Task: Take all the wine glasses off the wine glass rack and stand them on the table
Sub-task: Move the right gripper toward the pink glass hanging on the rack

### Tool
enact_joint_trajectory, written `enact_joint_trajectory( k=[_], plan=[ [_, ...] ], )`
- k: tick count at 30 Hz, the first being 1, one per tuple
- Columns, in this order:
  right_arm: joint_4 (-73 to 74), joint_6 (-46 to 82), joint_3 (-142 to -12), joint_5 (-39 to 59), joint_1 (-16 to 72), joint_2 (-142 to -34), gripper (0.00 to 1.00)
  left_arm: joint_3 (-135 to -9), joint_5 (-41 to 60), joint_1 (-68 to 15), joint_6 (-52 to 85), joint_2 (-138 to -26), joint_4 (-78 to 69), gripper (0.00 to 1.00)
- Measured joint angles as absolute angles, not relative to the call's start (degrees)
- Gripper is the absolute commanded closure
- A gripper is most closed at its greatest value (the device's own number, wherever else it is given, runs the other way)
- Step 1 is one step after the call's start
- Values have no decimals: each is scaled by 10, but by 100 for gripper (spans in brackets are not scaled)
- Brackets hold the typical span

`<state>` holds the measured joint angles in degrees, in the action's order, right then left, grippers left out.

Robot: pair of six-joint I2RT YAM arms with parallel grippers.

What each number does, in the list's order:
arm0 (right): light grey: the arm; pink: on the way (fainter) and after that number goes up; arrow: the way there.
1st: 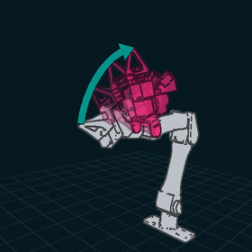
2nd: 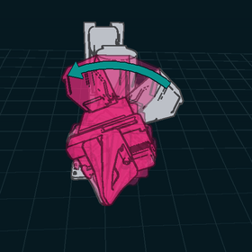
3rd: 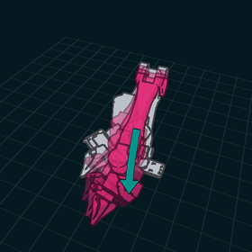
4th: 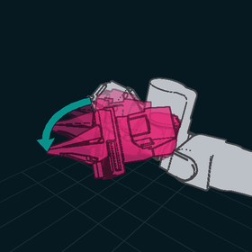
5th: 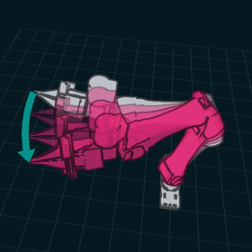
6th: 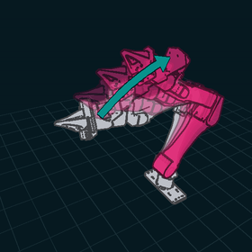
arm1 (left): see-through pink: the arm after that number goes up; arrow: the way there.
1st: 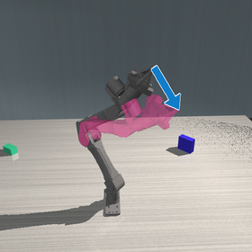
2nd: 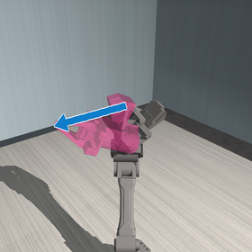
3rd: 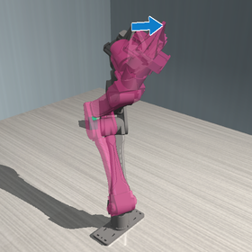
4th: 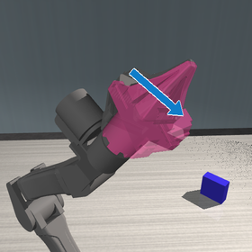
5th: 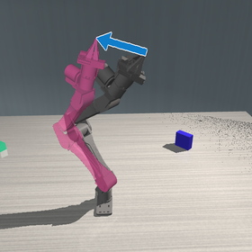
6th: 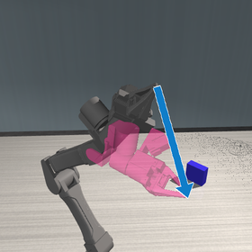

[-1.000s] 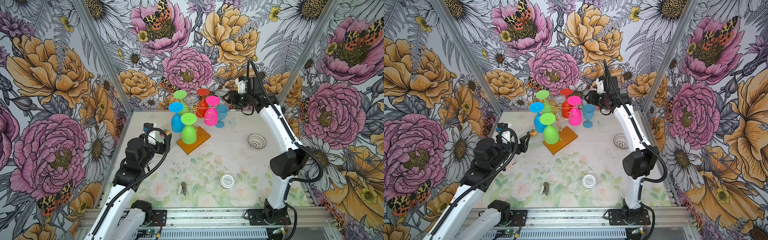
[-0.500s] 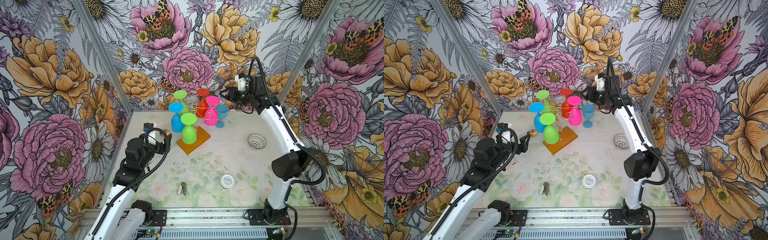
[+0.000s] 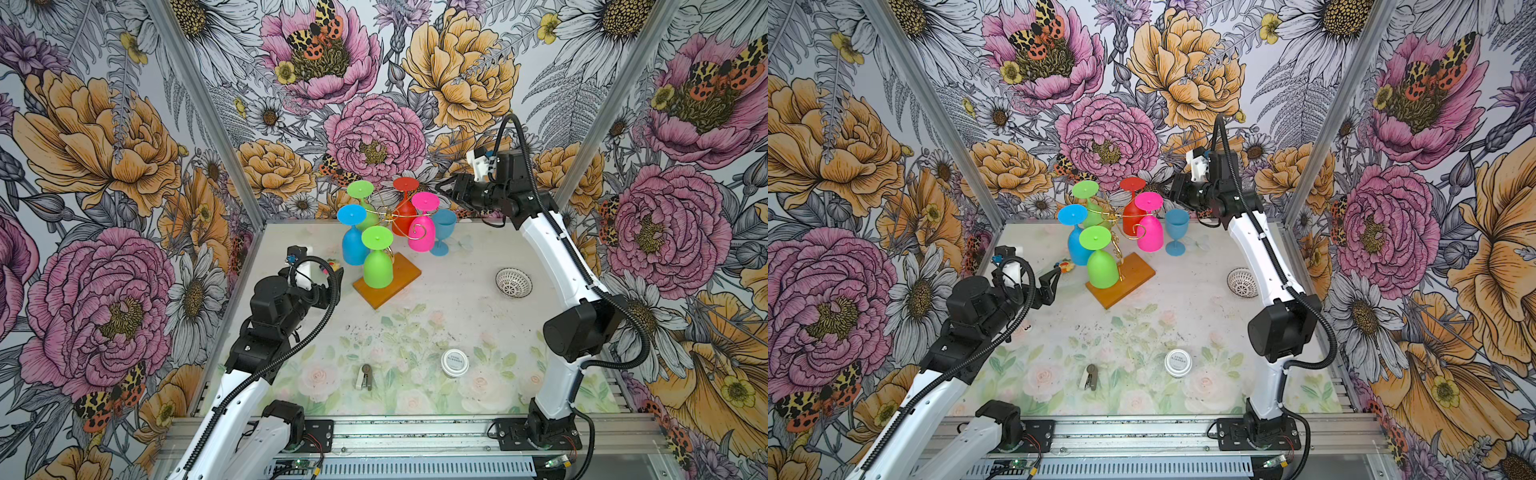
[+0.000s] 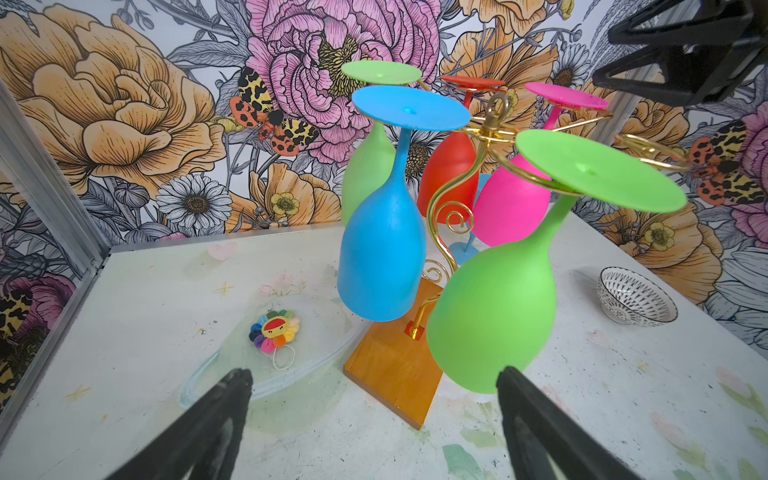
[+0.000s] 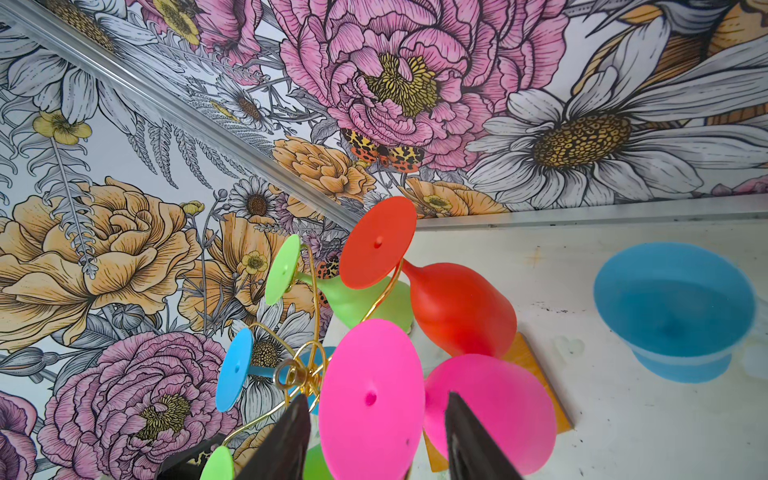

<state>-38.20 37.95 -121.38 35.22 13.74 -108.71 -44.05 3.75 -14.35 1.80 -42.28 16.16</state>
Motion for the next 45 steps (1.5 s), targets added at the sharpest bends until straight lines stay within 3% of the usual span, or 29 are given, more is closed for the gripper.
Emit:
enact_joint_trajectory(
  k=[29,45],
  plan=[
    [-372,392,-1209,378,139,-1121,54,-437,37,-144,18,-420,161,6],
    [-362,402,-1209,393,141,-1124,67,-437,37,-144,18,-420,161,6]
  ],
)
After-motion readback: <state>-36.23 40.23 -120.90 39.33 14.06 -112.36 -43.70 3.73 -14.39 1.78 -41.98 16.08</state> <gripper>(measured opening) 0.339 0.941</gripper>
